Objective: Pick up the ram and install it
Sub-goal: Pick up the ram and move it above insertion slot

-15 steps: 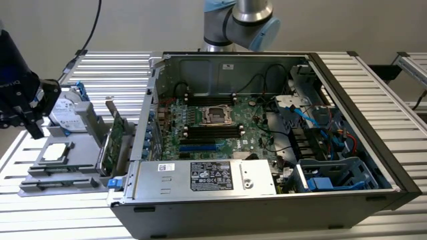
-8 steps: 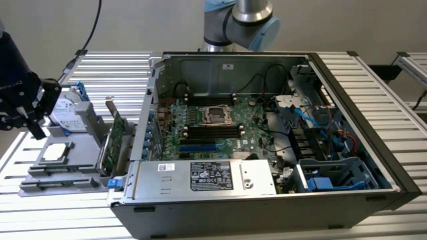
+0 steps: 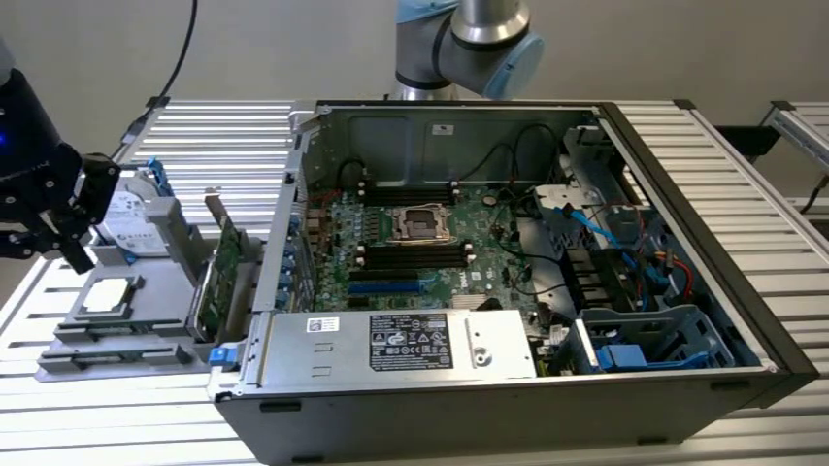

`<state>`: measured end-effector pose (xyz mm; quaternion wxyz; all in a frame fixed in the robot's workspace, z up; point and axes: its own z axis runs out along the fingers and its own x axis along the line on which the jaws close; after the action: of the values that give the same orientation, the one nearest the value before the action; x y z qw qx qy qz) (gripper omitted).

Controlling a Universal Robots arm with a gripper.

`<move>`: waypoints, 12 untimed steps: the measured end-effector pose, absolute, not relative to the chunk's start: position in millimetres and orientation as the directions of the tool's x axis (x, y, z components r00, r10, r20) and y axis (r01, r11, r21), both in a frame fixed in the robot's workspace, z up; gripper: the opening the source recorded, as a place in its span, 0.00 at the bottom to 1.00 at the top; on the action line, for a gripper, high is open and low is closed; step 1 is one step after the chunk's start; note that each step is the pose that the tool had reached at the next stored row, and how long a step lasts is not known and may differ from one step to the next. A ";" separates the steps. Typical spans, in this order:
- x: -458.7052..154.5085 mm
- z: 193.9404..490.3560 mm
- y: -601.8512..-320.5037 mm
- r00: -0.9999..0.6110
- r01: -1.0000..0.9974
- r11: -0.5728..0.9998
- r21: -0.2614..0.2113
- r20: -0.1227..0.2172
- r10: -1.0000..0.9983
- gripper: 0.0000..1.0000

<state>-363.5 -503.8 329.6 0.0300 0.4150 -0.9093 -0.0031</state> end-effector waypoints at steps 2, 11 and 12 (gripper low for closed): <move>-363.4 327.9 -503.8 -0.626 -0.778 0.628 0.032 0.050 -0.778 0.11; -363.4 320.8 -503.9 -0.492 -0.869 0.493 0.034 0.048 -0.869 0.11; -363.4 320.2 -503.8 -0.475 -0.878 0.477 0.034 0.047 -0.878 0.11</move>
<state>-363.4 -503.8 320.2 0.0291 0.5113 -0.8589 -0.0025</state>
